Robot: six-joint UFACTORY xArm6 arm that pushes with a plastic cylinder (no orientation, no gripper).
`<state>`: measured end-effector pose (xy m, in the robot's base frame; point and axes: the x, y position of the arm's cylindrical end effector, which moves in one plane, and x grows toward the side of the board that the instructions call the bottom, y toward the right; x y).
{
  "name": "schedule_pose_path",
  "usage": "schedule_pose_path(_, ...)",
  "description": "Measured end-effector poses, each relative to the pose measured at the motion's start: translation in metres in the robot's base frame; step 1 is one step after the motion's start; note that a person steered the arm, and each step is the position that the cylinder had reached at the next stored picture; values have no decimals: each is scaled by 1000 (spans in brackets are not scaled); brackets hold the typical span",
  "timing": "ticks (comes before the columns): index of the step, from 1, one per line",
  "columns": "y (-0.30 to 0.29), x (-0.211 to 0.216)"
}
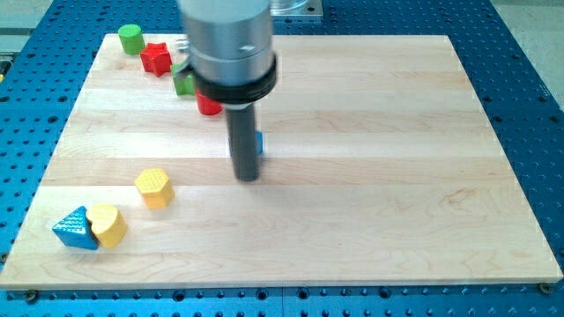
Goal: Move the hexagon below the blue cube
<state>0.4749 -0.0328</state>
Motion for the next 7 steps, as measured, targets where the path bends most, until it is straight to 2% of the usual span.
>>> schedule_pose_path(1, 7, -24)
schedule_pose_path(2, 29, -23)
schedule_pose_path(3, 26, -23)
schedule_pose_path(4, 21, -49)
schedule_pose_path(5, 18, -12)
schedule_pose_path(6, -16, -18)
schedule_pose_path(7, -16, -37)
